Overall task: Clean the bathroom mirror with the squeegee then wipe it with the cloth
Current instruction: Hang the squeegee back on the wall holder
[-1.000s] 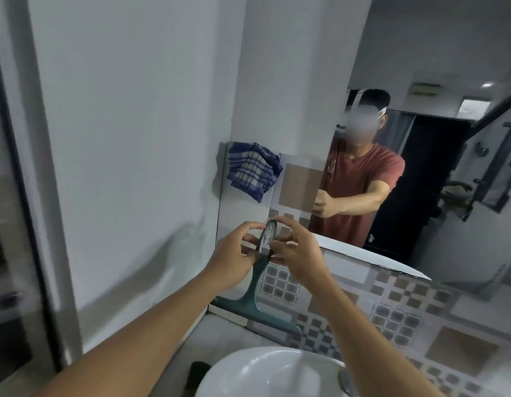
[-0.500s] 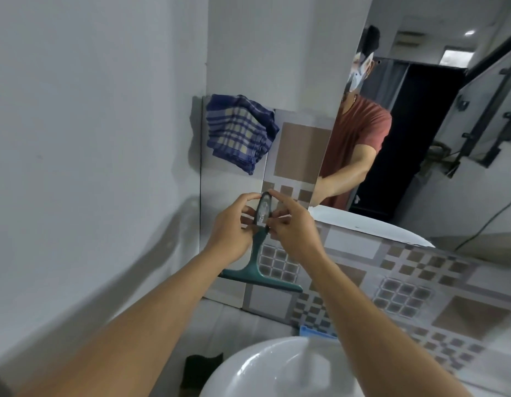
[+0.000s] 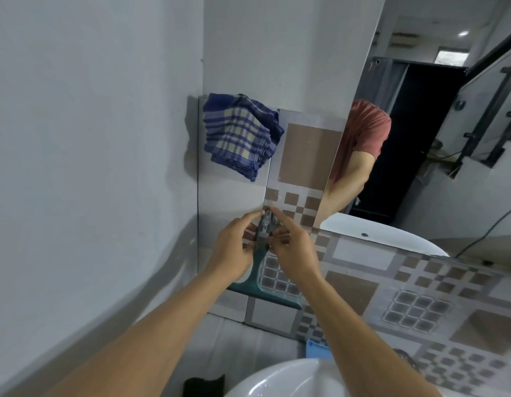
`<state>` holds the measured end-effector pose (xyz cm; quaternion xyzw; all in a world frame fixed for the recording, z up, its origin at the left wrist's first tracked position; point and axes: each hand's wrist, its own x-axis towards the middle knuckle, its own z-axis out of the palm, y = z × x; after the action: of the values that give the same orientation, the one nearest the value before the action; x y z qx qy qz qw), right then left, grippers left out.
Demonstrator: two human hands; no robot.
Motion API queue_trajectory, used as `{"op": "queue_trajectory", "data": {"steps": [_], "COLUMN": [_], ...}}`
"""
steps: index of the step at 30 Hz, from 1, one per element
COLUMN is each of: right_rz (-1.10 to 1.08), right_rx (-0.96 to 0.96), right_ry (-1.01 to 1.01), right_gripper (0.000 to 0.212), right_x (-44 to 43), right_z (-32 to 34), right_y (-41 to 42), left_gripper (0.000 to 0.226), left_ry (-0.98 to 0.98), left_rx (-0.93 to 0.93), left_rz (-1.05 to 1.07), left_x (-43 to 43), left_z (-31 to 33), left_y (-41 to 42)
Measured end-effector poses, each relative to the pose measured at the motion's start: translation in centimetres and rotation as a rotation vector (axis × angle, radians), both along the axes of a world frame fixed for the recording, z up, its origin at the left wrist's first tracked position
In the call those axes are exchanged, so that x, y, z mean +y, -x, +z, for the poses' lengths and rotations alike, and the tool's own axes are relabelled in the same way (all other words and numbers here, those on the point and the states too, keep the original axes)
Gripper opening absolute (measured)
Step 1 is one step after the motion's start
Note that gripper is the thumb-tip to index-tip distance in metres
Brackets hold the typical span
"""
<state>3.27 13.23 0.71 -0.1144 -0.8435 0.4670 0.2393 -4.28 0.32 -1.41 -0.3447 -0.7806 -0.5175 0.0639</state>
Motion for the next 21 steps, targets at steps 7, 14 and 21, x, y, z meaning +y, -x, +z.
{"op": "queue_trajectory", "data": {"steps": [7,14,21], "right_rz": [-0.053,-0.034,-0.02], "right_rx": [0.062,0.107,0.106], "right_ry": [-0.126,-0.203,-0.238], "right_gripper": [0.069,0.072,0.075], "right_x": [0.5,0.6,0.5], "right_z": [-2.9,-2.9,-3.0], "right_y": [0.7,0.9,0.3], "left_gripper": [0.07,0.077,0.076], "left_ry": [-0.038,-0.055,-0.031], "left_rx": [0.065,0.167,0.206], "left_rz": [0.057,0.071,0.078], "left_x": [0.8,0.9,0.8], "left_z": [-2.7,-3.0,-2.5], "left_y": [0.5,1.4,1.1]}}
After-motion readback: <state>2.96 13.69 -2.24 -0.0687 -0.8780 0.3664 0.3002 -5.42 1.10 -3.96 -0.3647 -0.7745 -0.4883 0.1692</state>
